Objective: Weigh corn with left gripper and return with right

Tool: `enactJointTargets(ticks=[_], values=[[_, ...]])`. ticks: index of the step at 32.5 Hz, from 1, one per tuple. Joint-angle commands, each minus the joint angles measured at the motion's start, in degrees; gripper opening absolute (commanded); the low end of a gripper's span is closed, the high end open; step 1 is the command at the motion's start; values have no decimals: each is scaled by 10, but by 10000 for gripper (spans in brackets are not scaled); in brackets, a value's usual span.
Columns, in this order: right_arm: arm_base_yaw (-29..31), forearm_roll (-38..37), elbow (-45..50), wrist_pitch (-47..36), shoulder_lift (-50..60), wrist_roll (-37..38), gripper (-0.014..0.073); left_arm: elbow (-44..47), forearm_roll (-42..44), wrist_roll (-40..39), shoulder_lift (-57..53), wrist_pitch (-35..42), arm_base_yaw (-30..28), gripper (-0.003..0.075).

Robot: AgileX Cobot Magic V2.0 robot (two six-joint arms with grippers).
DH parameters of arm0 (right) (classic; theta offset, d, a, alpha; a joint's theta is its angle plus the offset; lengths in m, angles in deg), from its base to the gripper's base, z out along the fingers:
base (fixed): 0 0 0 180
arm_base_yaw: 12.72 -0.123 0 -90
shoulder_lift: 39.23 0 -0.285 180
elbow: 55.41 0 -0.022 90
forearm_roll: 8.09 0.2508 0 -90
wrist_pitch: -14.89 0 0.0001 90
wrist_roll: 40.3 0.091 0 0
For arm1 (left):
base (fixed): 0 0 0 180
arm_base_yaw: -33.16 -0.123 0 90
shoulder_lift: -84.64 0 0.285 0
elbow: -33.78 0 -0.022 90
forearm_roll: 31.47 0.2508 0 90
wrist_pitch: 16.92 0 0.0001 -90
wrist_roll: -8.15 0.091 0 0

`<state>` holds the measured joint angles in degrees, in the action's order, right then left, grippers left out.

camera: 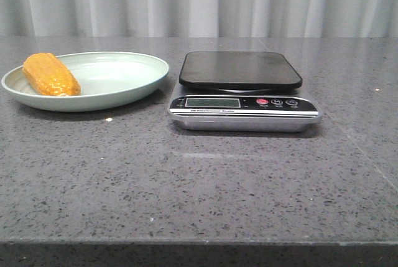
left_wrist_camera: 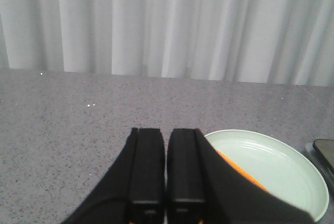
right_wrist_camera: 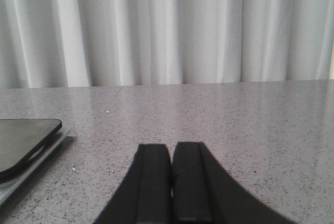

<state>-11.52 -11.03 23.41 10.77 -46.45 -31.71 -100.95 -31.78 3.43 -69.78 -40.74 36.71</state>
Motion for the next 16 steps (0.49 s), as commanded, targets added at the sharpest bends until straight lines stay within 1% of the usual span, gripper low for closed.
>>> enactJointTargets(ticks=[1, 2, 4, 11, 13, 16], values=[[2, -1, -5, -50, 10, -7, 150, -30, -14, -6, 39, 34, 4, 150], [2, -1, -5, -50, 10, -7, 150, -36, -16, -6, 51, 24, 4, 170], [2, -1, -5, -50, 10, -7, 150, -57, -17, -6, 83, 2, 4, 234], [2, -1, -5, -50, 10, -7, 150, -148, -38, -6, 216, -85, 4, 538], [2, -1, -5, -50, 10, -7, 150, -174, -58, -6, 251, -97, 4, 582], [2, -1, -5, -50, 10, -7, 150, -210, -92, -6, 308, -107, 4, 587]])
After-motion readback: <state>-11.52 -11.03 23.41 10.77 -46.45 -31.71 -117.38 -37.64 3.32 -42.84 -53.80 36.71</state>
